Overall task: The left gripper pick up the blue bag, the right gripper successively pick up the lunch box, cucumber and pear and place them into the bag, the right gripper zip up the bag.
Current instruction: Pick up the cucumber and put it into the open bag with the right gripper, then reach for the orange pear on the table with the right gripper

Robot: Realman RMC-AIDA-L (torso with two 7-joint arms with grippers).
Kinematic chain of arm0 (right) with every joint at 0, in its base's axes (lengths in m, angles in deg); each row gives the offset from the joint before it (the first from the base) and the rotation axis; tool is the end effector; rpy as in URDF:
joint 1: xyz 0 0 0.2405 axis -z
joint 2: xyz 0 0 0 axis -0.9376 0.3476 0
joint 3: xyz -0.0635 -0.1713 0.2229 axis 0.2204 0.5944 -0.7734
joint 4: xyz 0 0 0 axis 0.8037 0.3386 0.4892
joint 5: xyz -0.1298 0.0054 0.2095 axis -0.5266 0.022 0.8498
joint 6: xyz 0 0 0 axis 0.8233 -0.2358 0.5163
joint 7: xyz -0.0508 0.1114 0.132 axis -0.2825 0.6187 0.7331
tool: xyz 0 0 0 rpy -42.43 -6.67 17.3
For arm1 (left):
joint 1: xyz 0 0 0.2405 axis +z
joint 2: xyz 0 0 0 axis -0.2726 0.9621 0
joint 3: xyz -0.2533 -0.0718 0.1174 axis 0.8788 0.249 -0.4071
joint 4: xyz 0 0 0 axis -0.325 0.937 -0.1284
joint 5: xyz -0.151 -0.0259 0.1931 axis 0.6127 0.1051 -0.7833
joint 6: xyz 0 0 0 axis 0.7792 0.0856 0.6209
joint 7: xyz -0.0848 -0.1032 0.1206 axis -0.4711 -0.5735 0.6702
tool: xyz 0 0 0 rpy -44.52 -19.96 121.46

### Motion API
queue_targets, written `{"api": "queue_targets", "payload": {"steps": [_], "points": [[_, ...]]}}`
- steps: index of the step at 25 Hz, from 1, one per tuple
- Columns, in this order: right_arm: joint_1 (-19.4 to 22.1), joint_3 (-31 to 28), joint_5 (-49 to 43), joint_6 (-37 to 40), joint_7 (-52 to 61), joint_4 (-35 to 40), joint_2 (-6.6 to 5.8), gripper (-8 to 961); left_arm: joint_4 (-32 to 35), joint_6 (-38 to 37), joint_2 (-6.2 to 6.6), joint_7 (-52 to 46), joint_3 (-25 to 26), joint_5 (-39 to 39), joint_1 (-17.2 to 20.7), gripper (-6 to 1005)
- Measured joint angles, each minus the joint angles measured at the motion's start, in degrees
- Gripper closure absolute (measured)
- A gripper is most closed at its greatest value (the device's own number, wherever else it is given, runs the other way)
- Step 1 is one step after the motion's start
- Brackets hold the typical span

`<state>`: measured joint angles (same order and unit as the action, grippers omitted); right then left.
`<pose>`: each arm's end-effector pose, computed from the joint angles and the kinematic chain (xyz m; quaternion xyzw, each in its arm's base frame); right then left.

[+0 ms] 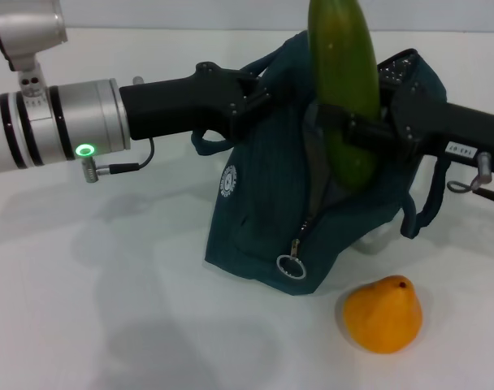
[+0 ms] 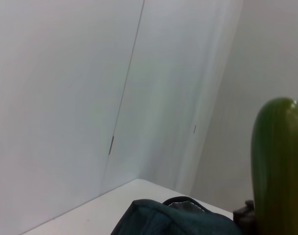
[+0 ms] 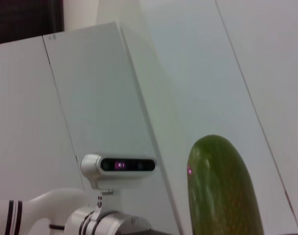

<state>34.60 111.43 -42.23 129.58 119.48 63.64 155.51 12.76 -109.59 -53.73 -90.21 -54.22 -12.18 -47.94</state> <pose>0.2144 0.3994 -0.0545 -0.8854 0.1489 0.4304 0.0930 -0.2015 0.4181 -0.0650 -0.9169 -0.1848 -0.3364 0.1093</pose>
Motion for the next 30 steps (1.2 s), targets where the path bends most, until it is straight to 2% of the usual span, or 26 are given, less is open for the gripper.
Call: {"api": "queue_targets", "payload": {"steps": [16, 18, 21, 24, 26, 28, 30], "points": [[0.64, 0.66, 4.52, -0.21, -6.11, -1.41, -0.07, 262, 0.0, 0.37, -0.09, 0.0, -0.02, 0.02, -0.23, 960], [1.11, 0.5, 4.54, 1.02, -6.1, -0.64, -0.35, 201, 0.0, 0.37, -0.09, 0.0, -0.01, 0.04, -0.22, 960], [4.28, 0.09, 4.61, 4.58, -6.32, 3.38, -0.73, 110, 0.0, 0.37, -0.1, 0.0, -0.01, 0.12, 0.07, 960], [9.39, -0.03, 4.12, 7.53, -7.21, 8.96, -1.31, 116, -0.01, 0.42, -0.09, 0.0, 0.0, 0.18, 0.43, 960], [13.01, -0.02, 3.16, 9.32, -8.75, 11.28, -2.14, 121, -0.09, 0.44, -0.09, 0.0, -0.01, 0.18, 0.6, 960], [16.75, -0.21, 2.69, 11.15, -11.77, 11.61, -3.08, 123, -0.13, 0.47, -0.09, 0.0, -0.01, 0.18, 0.62, 960], [19.41, -0.36, 2.4, 12.41, -16.18, 9.74, -3.48, 123, -0.59, 0.57, -0.09, 0.3, -0.01, 0.17, 0.55, 960]]}}
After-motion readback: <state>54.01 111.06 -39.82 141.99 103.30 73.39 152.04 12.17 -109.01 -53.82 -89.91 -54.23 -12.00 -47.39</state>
